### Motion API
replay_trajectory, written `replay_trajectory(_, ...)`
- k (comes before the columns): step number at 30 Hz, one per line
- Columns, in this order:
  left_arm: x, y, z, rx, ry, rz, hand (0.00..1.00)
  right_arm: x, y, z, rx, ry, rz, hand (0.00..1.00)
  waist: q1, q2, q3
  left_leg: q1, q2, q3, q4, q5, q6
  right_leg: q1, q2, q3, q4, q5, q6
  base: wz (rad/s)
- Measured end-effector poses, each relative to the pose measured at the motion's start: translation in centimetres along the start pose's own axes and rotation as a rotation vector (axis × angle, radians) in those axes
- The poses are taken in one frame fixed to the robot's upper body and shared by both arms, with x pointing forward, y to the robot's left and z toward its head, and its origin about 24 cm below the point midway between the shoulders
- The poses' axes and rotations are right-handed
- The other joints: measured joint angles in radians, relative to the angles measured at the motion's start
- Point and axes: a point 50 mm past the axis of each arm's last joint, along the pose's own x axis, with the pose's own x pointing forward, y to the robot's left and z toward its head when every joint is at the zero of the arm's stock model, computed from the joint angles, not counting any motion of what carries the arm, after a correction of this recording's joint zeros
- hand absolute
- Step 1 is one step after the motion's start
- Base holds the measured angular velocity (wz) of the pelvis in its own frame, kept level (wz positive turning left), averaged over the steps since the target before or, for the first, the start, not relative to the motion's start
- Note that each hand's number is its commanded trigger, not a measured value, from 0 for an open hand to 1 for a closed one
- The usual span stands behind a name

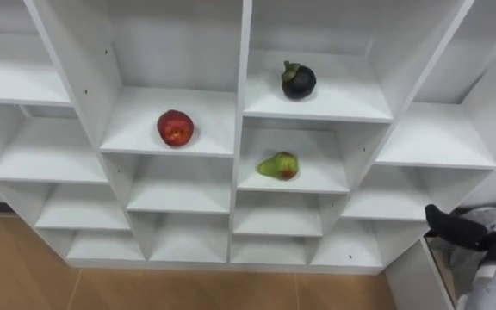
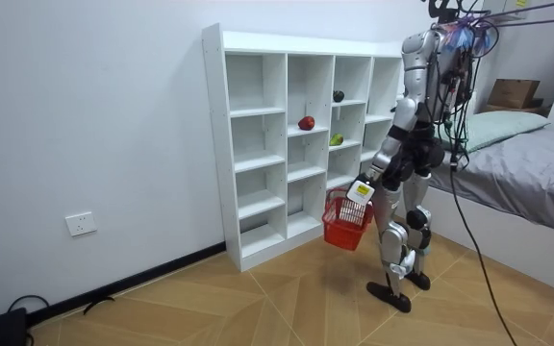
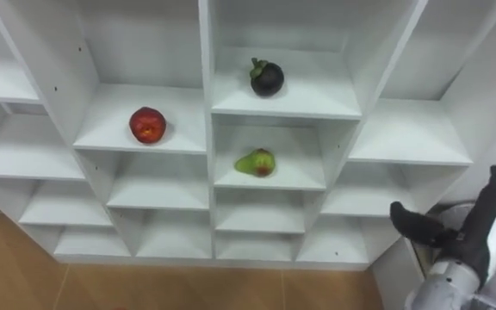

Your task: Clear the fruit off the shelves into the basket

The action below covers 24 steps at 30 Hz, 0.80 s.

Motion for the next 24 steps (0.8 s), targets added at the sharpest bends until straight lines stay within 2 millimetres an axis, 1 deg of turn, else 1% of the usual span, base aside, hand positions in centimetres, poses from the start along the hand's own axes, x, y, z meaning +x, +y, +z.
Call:
replay_trajectory(1, 0.0, 0.1, -0.1, -0.003, 0.002, 0.003, 1.0, 0.2, 0.0, 1.0, -0.008, -0.052, -0.002, 0.0, 0.002, 0.003, 0.0015, -0.001, 0.0, 0.003, -0.001, 0.0, 0.0, -0.001, 0.0, 0.0, 0.002, 0.001, 0.0, -0.07)
replay_trajectory(2, 0.0, 0.2, -0.1, -0.007, 0.0, 0.006, 1.0, 0.3, -0.1, 1.7, -0.015, -0.088, -0.004, 0.0, 0.004, 0.004, 0.001, 0.001, 0.0, 0.003, -0.001, 0.0, 0.0, -0.001, 0.0, -0.002, 0.002, 0.001, 0.0, 0.0)
replay_trajectory(5, 0.0, 0.1, -0.1, -0.008, 0.002, 0.003, 1.0, 0.7, 0.2, 2.9, -0.02, -0.145, -0.009, 0.0, 0.005, 0.007, 0.0015, 0.0, 0.001, 0.003, -0.001, 0.0, 0.0, -0.001, 0.0, -0.003, 0.002, 0.001, 0.0, 0.0)
replay_trajectory(9, 0.0, 0.0, -0.2, -0.008, 0.006, 0.001, 1.0, 0.8, 0.3, 3.8, -0.026, -0.19, -0.009, 0.0, 0.01, 0.009, 0.0006, -0.003, 0.001, 0.002, -0.001, 0.0, 0.0, -0.004, 0.0, -0.004, 0.001, 0.001, 0.0, 0.0)
replay_trajectory(13, -0.1, 0.0, -0.3, 0.0, 0.017, 0.002, 1.0, 0.6, 0.6, 5.9, -0.005, -0.277, -0.009, 0.0, 0.011, 0.013, 0.0004, -0.003, 0.002, -0.003, -0.001, 0.0, 0.0, -0.001, 0.0, -0.007, 0.003, 0.001, 0.0, 0.0)
replay_trajectory(16, -0.1, 0.2, -0.5, 0.003, 0.025, 0.006, 1.0, 0.1, 1.0, 7.7, -0.039, -0.384, -0.003, 0.0, 0.015, 0.012, 0.0008, 0.001, 0.002, -0.003, 0.0, 0.0, 0.0, 0.0, 0.001, -0.007, 0.004, 0.001, 0.0, 0.0)
replay_trajectory(18, -0.1, 0.1, -0.4, 0.003, 0.022, 0.004, 1.0, 0.1, 1.2, 8.2, -0.069, -0.425, -0.004, 0.0, 0.026, 0.009, 0.0014, 0.003, 0.002, -0.003, -0.001, 0.0, 0.0, 0.001, 0.001, -0.006, 0.007, 0.001, 0.0, 0.0)
replay_trajectory(20, 0.0, 0.1, -0.4, 0.004, 0.022, 0.002, 1.0, 0.1, 1.5, 8.7, -0.087, -0.456, -0.002, 0.0, 0.033, 0.009, 0.0067, 0.003, 0.003, -0.002, 0.0, 0.0, 0.0, 0.008, 0.001, -0.006, 0.013, 0.001, 0.0, 0.0)
replay_trajectory(24, -0.1, 0.2, -0.6, 0.006, 0.033, 0.005, 1.0, -0.3, 2.1, 9.1, -0.126, -0.495, 0.03, 0.0, 0.036, 0.008, 0.0081, 0.002, 0.003, -0.008, 0.002, 0.0, 0.0, 0.011, 0.0, -0.012, 0.013, 0.001, -0.001, 0.05)
